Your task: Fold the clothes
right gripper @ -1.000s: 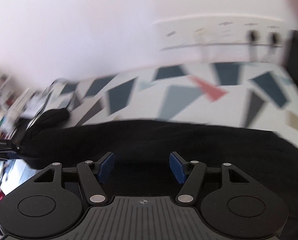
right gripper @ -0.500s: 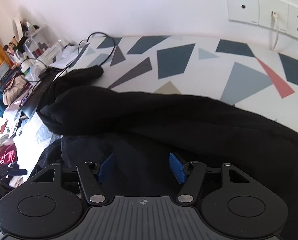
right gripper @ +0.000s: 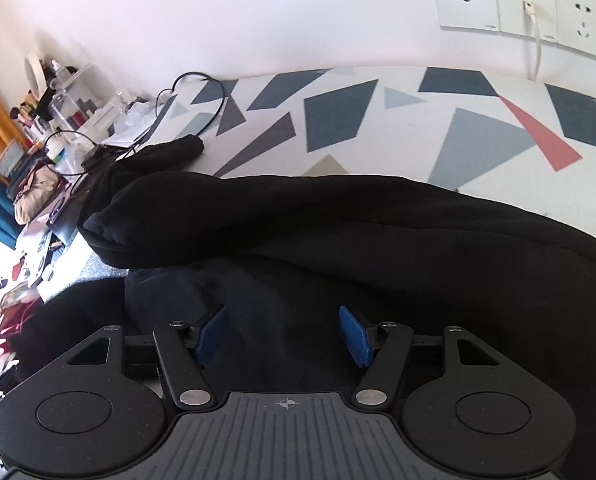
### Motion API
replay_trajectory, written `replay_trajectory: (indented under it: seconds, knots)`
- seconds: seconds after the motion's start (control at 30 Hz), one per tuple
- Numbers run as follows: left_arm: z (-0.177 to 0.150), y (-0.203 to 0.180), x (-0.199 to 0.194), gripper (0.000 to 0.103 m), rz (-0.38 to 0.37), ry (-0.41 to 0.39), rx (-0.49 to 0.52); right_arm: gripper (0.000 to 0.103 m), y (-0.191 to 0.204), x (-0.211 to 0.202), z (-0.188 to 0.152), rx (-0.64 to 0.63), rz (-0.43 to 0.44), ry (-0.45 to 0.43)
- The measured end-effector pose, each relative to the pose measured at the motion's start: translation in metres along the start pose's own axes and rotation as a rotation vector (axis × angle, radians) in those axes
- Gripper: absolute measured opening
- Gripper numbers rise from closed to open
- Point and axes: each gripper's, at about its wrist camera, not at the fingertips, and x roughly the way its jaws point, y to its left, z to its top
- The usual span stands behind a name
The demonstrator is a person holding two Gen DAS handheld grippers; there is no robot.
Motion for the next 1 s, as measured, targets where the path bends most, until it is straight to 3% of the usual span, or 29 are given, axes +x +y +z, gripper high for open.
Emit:
replay_trajectory:
  seconds: [0.13,0.3,0.4,0.5,0.57,0.67,0.8,0.9,1.0]
  knots:
    - [0.036,-0.027,-0.011,0.009,-0.008,-0.082,0.07,0.058,-0.008,-0.001,0.0,0.063,0.021,-0.019]
    - [0.07,-0.048,0.027,0.01,0.069,-0.124,0.232,0.058,-0.01,-0.003,0.0,0.097,0.033,-0.053]
    - [0.08,-0.039,0.071,0.011,0.168,-0.031,0.231,0.058,-0.009,-0.005,-0.001,0.113,0.027,-0.075]
    - [0.078,-0.005,0.117,0.016,0.269,0.087,0.196,0.058,-0.008,-0.01,-0.002,0.122,0.024,-0.101]
    - [0.069,0.013,0.129,0.021,0.25,0.108,0.209,0.058,-0.006,-0.01,0.002,0.123,0.031,-0.098]
    - [0.065,0.026,0.123,0.024,0.214,0.124,0.145,0.058,-0.003,-0.008,0.01,0.125,0.042,-0.088]
    - [0.06,0.038,0.083,0.052,0.125,0.06,0.089,0.058,0.018,0.002,0.039,0.073,0.096,-0.104]
    - [0.054,0.046,0.06,0.054,0.058,0.061,0.089,0.058,0.042,0.02,0.067,0.048,0.185,-0.109]
    - [0.04,0.062,0.059,0.055,-0.084,0.159,0.055,0.062,0.072,0.053,0.094,0.029,0.266,-0.083]
